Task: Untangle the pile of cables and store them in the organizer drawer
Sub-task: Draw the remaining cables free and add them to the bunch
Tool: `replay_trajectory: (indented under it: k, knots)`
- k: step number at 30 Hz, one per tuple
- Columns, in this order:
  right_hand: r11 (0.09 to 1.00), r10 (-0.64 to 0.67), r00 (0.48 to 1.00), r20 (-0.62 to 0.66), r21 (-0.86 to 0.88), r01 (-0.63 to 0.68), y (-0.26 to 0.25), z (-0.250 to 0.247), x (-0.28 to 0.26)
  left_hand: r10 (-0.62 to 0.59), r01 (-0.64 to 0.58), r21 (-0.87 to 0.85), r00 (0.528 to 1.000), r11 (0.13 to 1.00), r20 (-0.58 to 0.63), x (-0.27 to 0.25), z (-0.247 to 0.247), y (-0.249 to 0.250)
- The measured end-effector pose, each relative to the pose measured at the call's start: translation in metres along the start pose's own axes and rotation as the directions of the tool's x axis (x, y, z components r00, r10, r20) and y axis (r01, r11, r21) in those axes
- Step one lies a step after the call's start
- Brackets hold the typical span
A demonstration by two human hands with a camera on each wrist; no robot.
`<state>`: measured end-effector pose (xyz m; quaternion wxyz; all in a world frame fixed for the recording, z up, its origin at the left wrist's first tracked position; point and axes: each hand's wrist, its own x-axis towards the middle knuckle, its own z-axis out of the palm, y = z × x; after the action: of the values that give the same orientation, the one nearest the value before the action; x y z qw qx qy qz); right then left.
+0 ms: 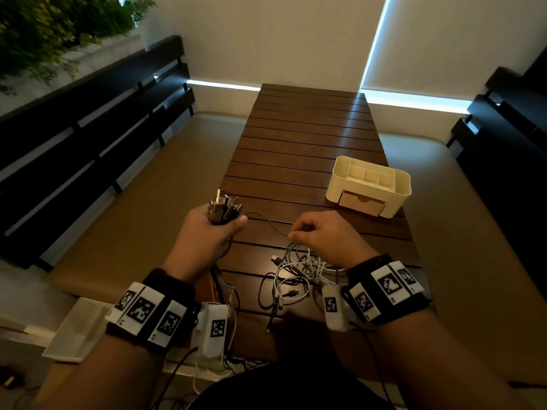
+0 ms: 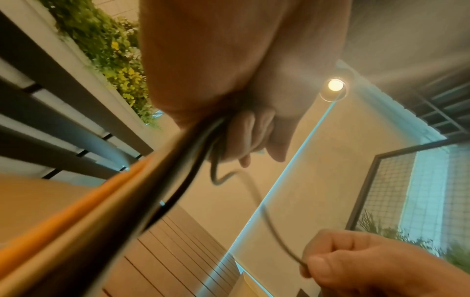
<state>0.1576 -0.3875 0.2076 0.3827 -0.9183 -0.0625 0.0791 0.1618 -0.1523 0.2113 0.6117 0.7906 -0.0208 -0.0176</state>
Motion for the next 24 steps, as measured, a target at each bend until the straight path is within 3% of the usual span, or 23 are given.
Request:
replay_trajectory:
  k: [3, 6, 10, 14, 16, 21, 24]
  knots:
    - [0.996, 0.044, 0.998, 0.052, -0.078, -0.04, 0.002, 0.001, -0.001, 0.034, -0.034, -0.024, 0.999, 0.999, -0.006, -0.001, 0.004, 0.003]
    - [1.0, -0.008, 0.996, 0.087, -0.028, 0.01, -0.006, 0.002, -0.003, 0.081, -0.086, 0.04, 0.99, 0.995, 0.12, -0.004, 0.016, 0.006]
    - [0.98, -0.128, 0.991, 0.046, 0.161, 0.119, -0.019, -0.002, -0.007, 0.057, -0.069, 0.025, 0.94, 0.997, 0.335, -0.007, 0.03, 0.012]
    - [0.968, -0.148, 0.989, -0.012, 0.201, 0.147, -0.019, -0.007, -0.011, 0.063, -0.1, 0.072, 0.913, 0.992, 0.403, -0.006, 0.024, 0.013]
    - [0.965, -0.136, 0.99, -0.02, 0.221, 0.137, -0.017, -0.008, -0.013, 0.067, -0.1, 0.073, 0.928, 0.992, 0.368, -0.006, 0.022, 0.012]
    - [0.965, -0.035, 0.991, -0.127, 0.252, 0.066, 0.002, -0.021, -0.014, -0.016, 0.024, -0.073, 0.994, 0.997, 0.108, -0.003, 0.013, 0.002]
    - [0.972, -0.01, 0.979, -0.204, 0.226, 0.057, 0.009, -0.025, -0.011, -0.061, 0.067, -0.052, 0.993, 0.996, 0.102, -0.002, 0.014, 0.0]
